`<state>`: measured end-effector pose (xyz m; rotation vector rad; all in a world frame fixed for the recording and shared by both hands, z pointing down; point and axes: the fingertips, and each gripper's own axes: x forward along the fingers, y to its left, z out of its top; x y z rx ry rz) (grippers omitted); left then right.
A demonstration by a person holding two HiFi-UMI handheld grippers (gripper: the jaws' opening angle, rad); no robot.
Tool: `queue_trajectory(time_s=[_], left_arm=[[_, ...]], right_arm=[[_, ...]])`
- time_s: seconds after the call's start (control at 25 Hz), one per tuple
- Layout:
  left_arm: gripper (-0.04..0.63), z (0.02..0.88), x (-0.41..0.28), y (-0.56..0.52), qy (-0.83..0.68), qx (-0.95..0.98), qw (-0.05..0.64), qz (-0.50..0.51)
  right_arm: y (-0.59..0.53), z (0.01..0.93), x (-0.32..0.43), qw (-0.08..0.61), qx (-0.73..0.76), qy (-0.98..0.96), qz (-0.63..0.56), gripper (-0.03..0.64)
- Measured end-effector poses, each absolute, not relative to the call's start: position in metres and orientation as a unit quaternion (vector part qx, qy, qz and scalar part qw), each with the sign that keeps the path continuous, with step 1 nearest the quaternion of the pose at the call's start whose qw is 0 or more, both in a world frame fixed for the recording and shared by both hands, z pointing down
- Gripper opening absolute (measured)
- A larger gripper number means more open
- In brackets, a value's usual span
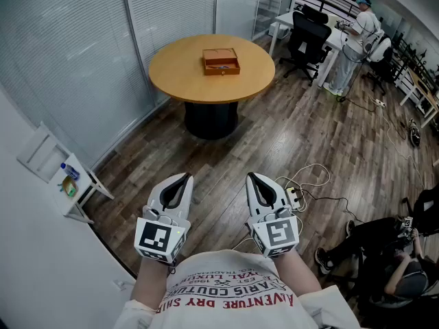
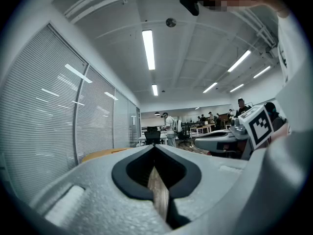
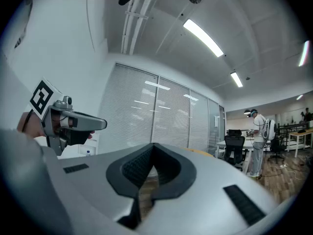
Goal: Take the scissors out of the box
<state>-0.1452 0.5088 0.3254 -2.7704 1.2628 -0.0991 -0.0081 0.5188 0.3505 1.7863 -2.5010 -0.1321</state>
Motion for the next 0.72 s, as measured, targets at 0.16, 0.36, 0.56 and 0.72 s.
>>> queue_trajectory(time_s=[0.16,0.36,0.56,0.72], left_arm=[[0.009,0.326,-0.148,0.507,0.413,-0.909,0.039,-0.033],[0.009,0.328,-0.155,0.506,0.410,-0.911,0.035,-0.036],[0.009,0.340,-0.176,0.506,0.413,-0.909,0.025,-0.041],[0.009,0.350,-0.199,0.503,0.413,-0.910,0.012,-0.043]], right_arm=[[0.518,0.349,-0.010,0.032,0.577,-0.815,-0.039,0.005],[0.516,0.352,-0.016,0.032,0.576,-0.816,-0.027,0.005],[0.520,0.358,-0.034,0.028,0.570,-0.821,-0.020,0.006],[0.516,0.374,-0.049,0.043,0.576,-0.817,0.001,0.006]])
